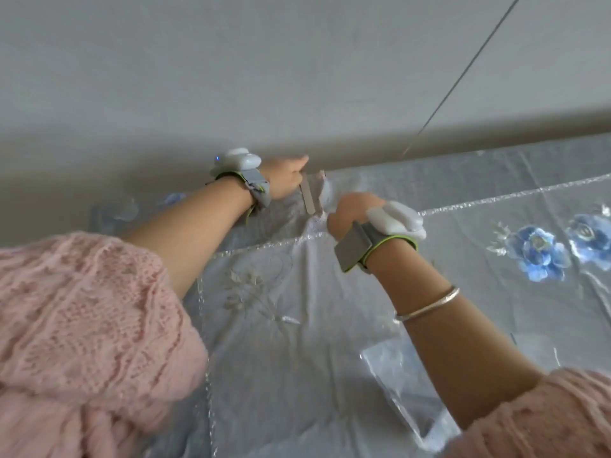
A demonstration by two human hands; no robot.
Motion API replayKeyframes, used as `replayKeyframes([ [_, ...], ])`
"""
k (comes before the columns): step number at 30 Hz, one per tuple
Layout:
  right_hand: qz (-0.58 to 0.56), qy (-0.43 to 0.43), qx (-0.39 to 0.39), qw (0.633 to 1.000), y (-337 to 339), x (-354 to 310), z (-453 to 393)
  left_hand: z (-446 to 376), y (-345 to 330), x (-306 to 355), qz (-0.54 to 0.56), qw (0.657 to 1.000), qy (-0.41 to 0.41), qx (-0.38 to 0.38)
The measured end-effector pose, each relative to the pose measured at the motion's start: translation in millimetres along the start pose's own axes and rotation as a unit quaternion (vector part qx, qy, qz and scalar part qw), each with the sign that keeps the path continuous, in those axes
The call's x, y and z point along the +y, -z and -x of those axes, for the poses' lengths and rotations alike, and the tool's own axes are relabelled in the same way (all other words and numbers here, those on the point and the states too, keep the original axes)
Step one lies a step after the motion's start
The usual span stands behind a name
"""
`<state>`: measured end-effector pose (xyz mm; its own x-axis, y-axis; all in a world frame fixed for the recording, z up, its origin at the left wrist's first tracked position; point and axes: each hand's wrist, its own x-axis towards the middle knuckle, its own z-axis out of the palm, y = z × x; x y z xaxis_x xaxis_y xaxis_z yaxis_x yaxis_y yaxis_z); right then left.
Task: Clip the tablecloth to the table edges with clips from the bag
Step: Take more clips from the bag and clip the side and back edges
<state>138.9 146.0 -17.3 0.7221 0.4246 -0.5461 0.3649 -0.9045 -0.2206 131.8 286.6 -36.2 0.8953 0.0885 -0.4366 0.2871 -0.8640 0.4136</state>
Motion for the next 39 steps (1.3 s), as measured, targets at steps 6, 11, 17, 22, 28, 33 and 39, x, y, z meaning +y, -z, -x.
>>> replayKeyframes([
  [6,0.053,-0.031,0.116,0.991,-5,43,53,67,-40,49,-0.017,0.995,-0.099,0.021],
  [11,0.032,-0.052,0.121,0.991,-10,81,107,107,-75,104,-0.092,0.993,-0.058,0.051],
  [17,-0.087,-0.043,0.164,0.982,-21,146,193,150,-121,156,-0.132,0.987,-0.089,0.032],
  [22,-0.22,-0.053,0.049,0.973,-40,197,221,177,-162,173,-0.04,0.996,-0.042,0.074],
  [28,-0.216,0.025,0.03,0.976,-82,193,200,197,-202,182,0.073,0.994,0.012,0.083],
  [33,-0.004,0.102,0.018,0.995,-98,189,190,202,-231,183,-0.038,0.995,0.076,0.043],
  [39,0.08,0.158,0.079,0.981,-93,202,201,201,-225,189,-0.089,0.992,0.091,0.014],
])
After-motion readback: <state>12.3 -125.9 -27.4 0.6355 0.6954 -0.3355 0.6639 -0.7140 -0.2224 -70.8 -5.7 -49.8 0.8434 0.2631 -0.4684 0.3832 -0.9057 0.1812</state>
